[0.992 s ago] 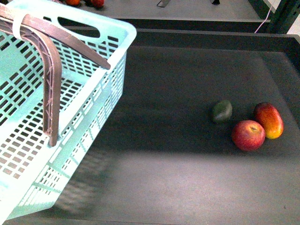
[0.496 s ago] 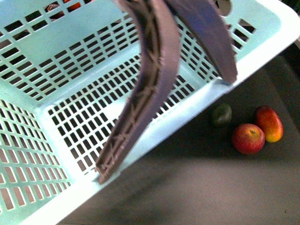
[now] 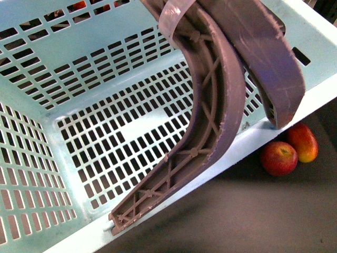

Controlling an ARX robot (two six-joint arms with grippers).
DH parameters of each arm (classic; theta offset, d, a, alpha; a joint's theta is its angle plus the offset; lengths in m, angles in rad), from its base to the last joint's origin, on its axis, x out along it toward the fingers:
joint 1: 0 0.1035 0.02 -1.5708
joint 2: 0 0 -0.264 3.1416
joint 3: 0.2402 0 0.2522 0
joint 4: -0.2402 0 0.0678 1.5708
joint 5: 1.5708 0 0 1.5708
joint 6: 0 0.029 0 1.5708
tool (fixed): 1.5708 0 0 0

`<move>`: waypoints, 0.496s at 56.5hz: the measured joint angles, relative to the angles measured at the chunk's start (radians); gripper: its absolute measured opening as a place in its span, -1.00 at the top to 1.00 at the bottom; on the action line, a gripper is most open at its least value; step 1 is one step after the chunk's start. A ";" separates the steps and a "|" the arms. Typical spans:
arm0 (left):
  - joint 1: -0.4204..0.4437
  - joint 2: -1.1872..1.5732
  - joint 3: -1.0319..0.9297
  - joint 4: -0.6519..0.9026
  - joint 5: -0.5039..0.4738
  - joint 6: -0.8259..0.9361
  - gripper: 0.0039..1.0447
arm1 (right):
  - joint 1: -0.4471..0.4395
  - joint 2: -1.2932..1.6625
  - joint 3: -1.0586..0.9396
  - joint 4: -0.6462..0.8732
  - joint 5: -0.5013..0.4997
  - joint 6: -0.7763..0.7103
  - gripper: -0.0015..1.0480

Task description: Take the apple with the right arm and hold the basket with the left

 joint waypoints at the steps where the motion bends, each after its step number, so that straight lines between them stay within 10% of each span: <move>1: 0.000 0.000 0.000 0.000 0.001 0.000 0.70 | 0.000 0.000 0.000 0.000 0.000 0.000 -0.83; 9: 0.000 0.000 0.000 0.000 0.003 0.000 0.70 | 0.004 0.005 0.002 -0.006 0.017 0.000 -0.83; 18: 0.000 0.000 0.003 0.000 0.002 0.002 0.70 | 0.071 0.221 0.121 -0.324 0.364 0.010 -0.83; 28: 0.000 0.000 0.003 0.000 0.003 0.003 0.70 | 0.011 0.326 0.128 -0.253 0.285 -0.021 -0.83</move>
